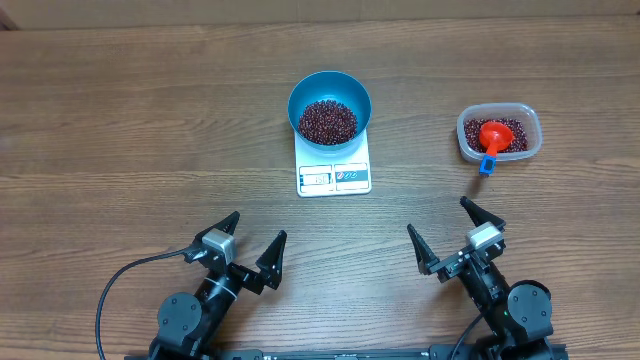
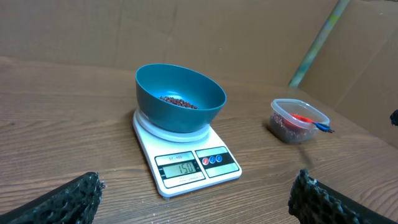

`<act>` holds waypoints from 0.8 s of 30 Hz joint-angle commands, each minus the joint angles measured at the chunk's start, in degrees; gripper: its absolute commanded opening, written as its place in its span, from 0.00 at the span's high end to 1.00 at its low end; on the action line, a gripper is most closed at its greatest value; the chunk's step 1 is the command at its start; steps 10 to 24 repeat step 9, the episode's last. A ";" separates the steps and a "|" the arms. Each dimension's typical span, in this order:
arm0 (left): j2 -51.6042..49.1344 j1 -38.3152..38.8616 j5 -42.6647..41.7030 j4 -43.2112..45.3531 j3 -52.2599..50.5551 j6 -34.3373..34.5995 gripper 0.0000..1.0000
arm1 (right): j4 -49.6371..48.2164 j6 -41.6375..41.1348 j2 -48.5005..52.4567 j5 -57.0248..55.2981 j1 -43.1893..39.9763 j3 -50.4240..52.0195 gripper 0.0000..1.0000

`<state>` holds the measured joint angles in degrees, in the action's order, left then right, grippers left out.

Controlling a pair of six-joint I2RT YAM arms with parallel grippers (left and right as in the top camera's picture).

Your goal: Scoop item into bowl and weigh 150g on scale

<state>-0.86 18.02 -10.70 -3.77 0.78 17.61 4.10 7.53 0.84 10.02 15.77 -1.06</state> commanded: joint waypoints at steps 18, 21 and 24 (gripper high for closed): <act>0.61 0.37 0.68 0.20 -0.50 -1.33 0.00 | -0.24 0.04 -0.68 -0.57 0.02 0.61 0.00; 0.61 0.37 0.68 0.20 -0.50 -1.33 0.00 | -0.24 0.04 -0.68 -0.57 0.02 0.61 0.00; 0.61 0.37 0.68 0.20 -0.50 -1.33 0.00 | -0.24 0.04 -0.68 -0.57 0.02 0.61 0.00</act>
